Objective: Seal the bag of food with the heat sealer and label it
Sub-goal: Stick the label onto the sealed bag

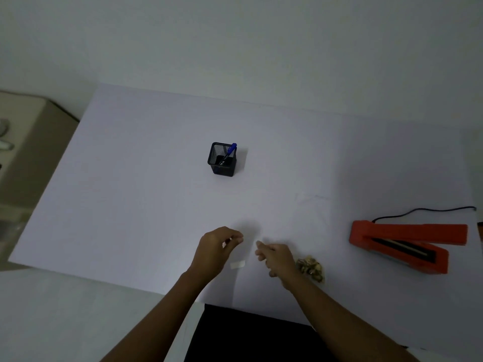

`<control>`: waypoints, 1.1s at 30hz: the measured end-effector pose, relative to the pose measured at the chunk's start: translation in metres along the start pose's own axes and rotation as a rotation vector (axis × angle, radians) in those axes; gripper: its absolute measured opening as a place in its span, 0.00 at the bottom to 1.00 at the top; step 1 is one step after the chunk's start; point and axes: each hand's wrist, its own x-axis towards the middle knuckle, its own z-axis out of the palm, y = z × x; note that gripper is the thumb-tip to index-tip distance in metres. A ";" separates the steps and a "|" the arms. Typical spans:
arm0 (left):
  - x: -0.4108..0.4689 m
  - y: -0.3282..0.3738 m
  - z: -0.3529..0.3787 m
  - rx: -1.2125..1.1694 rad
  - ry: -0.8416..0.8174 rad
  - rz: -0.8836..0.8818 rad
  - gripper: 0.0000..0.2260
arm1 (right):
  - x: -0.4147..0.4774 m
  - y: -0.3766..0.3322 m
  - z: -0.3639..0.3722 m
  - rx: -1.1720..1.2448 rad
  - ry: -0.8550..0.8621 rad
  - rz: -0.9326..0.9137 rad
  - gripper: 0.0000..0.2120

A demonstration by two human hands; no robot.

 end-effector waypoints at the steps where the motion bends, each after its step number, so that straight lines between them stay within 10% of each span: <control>1: 0.003 0.004 0.000 0.045 -0.010 0.063 0.05 | -0.005 -0.007 -0.007 0.136 -0.080 0.084 0.23; 14: 0.050 0.025 0.026 0.186 -0.225 0.443 0.10 | -0.010 -0.023 -0.070 0.419 -0.315 0.133 0.17; 26: 0.090 0.025 0.101 0.225 -0.485 0.071 0.14 | 0.035 0.022 -0.112 0.413 0.373 -0.032 0.03; 33: 0.108 0.039 0.144 0.180 -0.517 -0.012 0.16 | 0.058 0.046 -0.110 0.445 0.397 0.028 0.06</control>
